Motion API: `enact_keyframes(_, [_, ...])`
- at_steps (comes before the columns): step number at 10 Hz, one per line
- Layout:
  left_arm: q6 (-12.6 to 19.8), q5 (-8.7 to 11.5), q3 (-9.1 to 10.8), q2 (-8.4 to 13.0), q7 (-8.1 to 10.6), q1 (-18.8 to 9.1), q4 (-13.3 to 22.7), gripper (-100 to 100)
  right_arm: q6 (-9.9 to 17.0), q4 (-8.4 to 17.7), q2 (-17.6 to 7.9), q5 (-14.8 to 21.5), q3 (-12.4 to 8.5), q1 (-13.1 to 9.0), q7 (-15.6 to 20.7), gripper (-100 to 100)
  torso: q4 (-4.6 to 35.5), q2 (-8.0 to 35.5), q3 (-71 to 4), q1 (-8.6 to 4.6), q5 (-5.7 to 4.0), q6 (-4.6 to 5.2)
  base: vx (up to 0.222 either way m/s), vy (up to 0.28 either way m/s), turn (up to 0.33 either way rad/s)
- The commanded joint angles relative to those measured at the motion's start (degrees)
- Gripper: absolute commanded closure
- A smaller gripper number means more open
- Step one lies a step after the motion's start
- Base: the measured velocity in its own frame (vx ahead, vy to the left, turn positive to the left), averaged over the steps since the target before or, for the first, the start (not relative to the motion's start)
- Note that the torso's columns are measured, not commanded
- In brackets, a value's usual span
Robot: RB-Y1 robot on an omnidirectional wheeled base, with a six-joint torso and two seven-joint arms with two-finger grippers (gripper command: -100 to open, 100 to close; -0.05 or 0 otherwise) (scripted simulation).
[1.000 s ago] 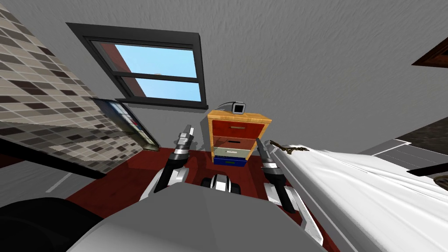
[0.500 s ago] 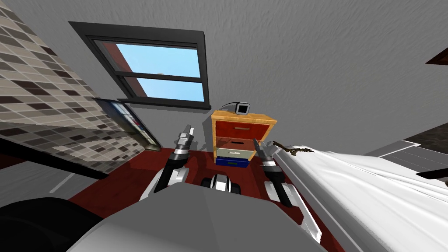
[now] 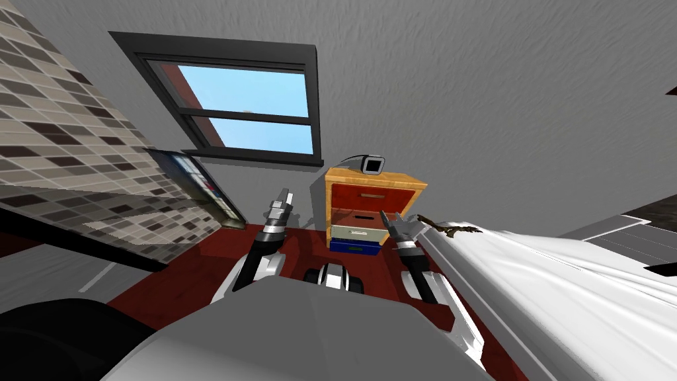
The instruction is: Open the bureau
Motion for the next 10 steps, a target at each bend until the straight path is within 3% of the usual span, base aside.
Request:
enact_keyframes(1, [0.0,0.0,0.00,0.0,0.00,0.0,0.0,0,1.1,1.3,-1.3,3.4,-0.5,-1.2,3.7,-100,0.0,0.0,0.0,0.00,0.01,0.00,0.036,0.087,0.011])
enact_keyframes(10, [0.0,0.0,0.00,0.0,0.00,0.0,0.0,0,4.7,7.9,-6.5,15.6,-2.3,-6.1,16.1,-100,0.0,0.0,0.0,-0.03,0.01,0.00,0.021,0.094,0.011])
